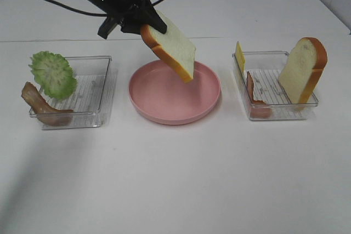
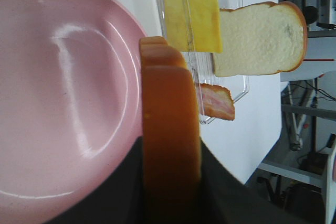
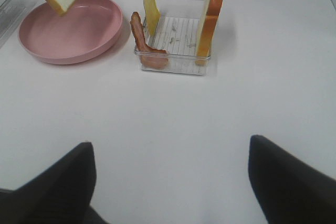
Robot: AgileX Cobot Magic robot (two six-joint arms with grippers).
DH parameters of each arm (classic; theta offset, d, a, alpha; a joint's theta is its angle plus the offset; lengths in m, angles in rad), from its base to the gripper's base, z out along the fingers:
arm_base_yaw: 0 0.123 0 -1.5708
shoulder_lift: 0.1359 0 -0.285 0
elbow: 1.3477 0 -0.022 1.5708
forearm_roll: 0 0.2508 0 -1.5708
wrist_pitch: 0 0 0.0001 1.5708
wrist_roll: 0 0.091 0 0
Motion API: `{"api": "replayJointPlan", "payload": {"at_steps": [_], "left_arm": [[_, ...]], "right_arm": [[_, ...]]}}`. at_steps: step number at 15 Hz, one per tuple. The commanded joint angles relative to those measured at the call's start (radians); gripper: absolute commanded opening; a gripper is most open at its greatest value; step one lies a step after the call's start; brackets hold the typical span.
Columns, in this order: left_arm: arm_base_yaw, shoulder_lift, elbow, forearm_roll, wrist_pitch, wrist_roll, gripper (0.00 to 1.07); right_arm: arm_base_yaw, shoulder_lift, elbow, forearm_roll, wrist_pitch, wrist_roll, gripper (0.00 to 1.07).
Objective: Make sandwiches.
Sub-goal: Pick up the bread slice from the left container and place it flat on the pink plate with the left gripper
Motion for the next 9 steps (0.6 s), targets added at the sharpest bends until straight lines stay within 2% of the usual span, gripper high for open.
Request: {"api": "replayJointPlan", "payload": {"at_steps": [1,9], "left_arm": [[-0.002,0.067,-0.004,-0.108,-0.010,0.038,0.00],[-0.026,0.165,-0.005,-0.141,-0.122,0.052,0.00]], "right_arm": [[-0.004,-0.016,-0.001,0.002,-0.009,-0.009,0.76],[-0.004,-0.016,-0.001,0.002,-0.009,-0.009,0.76]]}}
